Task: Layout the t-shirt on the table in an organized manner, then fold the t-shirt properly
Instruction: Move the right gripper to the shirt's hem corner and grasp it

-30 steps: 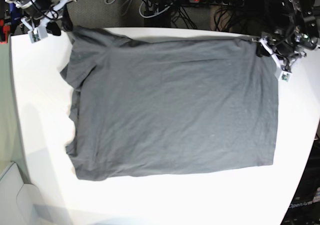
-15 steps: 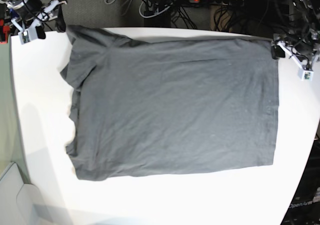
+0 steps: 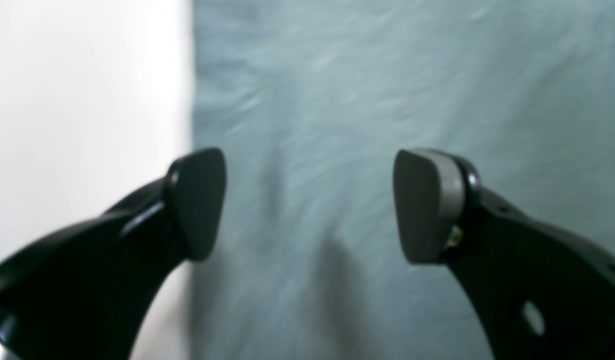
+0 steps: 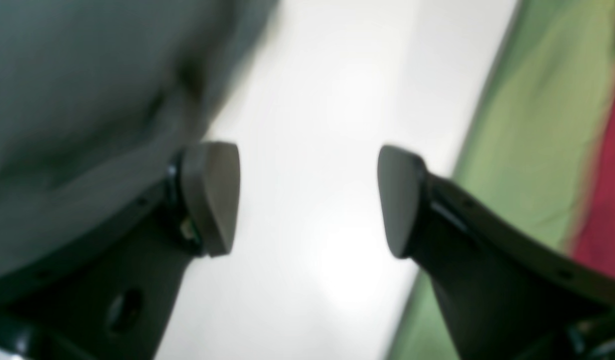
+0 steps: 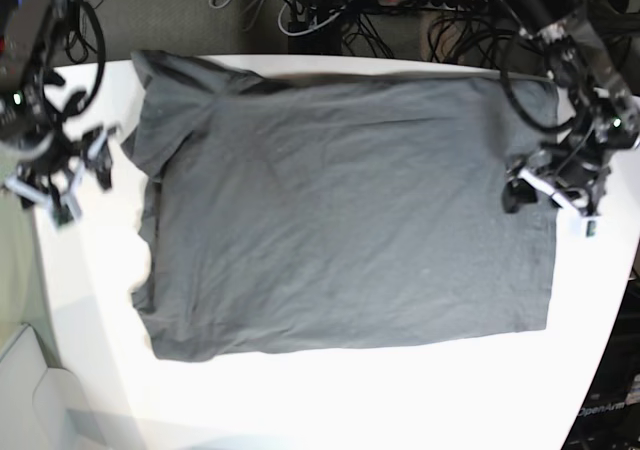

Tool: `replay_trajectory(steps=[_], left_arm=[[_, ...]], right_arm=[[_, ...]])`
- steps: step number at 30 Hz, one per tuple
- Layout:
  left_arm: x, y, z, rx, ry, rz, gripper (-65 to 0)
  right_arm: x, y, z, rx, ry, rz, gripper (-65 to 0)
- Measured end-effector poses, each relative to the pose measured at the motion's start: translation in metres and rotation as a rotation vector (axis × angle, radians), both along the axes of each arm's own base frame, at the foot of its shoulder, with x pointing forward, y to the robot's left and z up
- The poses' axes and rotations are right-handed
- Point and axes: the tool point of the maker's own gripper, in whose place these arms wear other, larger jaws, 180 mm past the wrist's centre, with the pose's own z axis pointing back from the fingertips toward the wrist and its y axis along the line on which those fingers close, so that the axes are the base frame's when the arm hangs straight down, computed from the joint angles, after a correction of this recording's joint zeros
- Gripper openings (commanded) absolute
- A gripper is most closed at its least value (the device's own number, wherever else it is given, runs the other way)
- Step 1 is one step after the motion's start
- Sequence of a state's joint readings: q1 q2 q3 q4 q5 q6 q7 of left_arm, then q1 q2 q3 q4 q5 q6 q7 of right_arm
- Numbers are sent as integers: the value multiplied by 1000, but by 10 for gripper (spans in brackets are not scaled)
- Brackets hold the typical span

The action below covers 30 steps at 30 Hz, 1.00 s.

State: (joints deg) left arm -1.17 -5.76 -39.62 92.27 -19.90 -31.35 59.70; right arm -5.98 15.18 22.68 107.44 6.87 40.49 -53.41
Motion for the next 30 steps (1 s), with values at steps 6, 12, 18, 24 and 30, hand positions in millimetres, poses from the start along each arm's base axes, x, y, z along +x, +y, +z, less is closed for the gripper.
replay_trajectory(steps=[6,12,18,24,30], left_arm=[[15,-22,-46,-47,138,-51,-141],[22,-22,-63,-7,154,-37,-142],[19,-15,-73,87,190,-45,-142],[-5,2,-81,149,186,-64,-142],[-30,50,-78,212,236,-35,-142]], right_arm=[[80,-1,-20,19,81,-58,-214],[124,9,-51,131,180,-81,-214],[149,26,-49,207,143,-51,-214],[160,29,-37,214,108,-45,-214],[167,46,-33,243,92,-25,-214]])
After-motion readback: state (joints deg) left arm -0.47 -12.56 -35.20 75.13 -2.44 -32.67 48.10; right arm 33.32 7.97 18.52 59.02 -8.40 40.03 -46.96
